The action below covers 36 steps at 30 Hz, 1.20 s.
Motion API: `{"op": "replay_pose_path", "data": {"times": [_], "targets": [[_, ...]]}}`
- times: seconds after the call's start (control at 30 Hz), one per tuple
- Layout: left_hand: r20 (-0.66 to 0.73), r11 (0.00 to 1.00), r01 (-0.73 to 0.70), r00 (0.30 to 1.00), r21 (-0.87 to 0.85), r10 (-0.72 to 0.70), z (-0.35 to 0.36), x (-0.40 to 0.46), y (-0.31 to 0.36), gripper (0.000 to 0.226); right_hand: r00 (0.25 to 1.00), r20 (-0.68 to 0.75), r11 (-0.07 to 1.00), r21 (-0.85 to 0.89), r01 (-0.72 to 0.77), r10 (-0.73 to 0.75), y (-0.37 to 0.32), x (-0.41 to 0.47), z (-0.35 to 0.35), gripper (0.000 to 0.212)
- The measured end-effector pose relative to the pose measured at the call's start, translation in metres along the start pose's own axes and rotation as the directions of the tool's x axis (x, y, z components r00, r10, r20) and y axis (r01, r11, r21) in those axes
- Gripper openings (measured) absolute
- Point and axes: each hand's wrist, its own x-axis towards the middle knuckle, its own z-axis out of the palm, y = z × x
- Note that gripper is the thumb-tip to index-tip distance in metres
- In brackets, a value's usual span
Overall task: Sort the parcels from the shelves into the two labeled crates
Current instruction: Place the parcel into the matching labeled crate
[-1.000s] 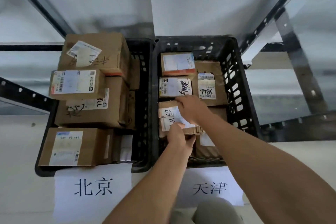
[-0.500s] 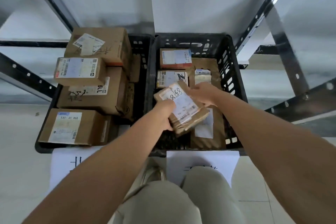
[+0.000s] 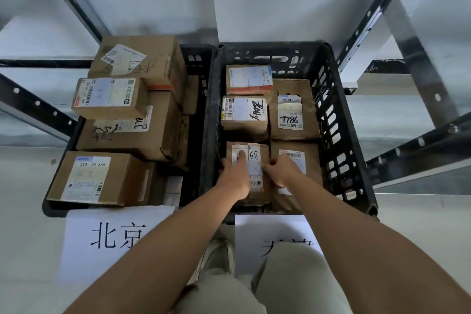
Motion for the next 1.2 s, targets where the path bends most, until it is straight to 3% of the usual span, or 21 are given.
{"op": "replay_pose_path", "data": {"times": [0.13,0.23,0.33,0.4,0.47,0.6,0.7,0.77,0.97,1.2], "targets": [[0.066,0.999,0.037,0.997,-0.003,-0.036,0.005,0.020,-0.005,0.082,0.995,-0.104,0.994,-0.112,-0.013,0.002,-0.001,0.011,0.012,0.031],[0.011,0.997,0.040,0.999,-0.071,-0.039,0.005,0.029,-0.007,0.062,0.989,-0.143,0.984,-0.179,0.010,-0.036,-0.004,0.018,0.019,0.031],[-0.050,1.000,0.008,0.999,0.026,-0.006,0.010,0.031,-0.004,0.063,0.986,-0.148,0.945,-0.325,0.022,-0.074,-0.006,0.020,0.024,0.025],[-0.008,0.999,0.012,1.000,0.050,-0.012,0.016,0.032,0.000,0.060,0.986,-0.127,0.908,-0.417,0.043,-0.105,-0.007,0.021,0.025,0.025],[-0.013,0.980,0.059,0.998,0.192,-0.058,0.017,0.039,-0.001,0.075,0.981,-0.086,0.858,-0.503,0.108,-0.174,-0.007,0.022,0.023,0.029],[0.023,0.823,-0.046,0.999,0.566,0.040,0.011,0.046,-0.004,0.090,0.945,0.021,0.722,-0.639,0.263,-0.326,0.000,0.018,0.017,0.043],[0.107,0.659,-0.160,0.987,0.735,0.120,0.009,0.041,-0.008,0.086,0.885,0.141,0.530,-0.756,0.386,-0.443,0.010,0.011,0.015,0.062],[0.176,0.551,-0.229,0.973,0.803,0.148,0.009,0.039,-0.011,0.082,0.868,0.268,0.445,-0.772,0.453,-0.417,0.013,0.010,0.016,0.070],[0.245,0.512,-0.243,0.967,0.824,0.066,0.010,0.047,-0.018,0.091,0.900,0.304,0.455,-0.783,0.423,-0.313,0.012,0.014,0.030,0.071],[0.262,0.429,-0.271,0.962,0.862,0.081,-0.002,0.041,-0.010,0.088,0.913,0.293,0.477,-0.782,0.401,-0.285,0.003,0.002,0.017,0.072]]}}
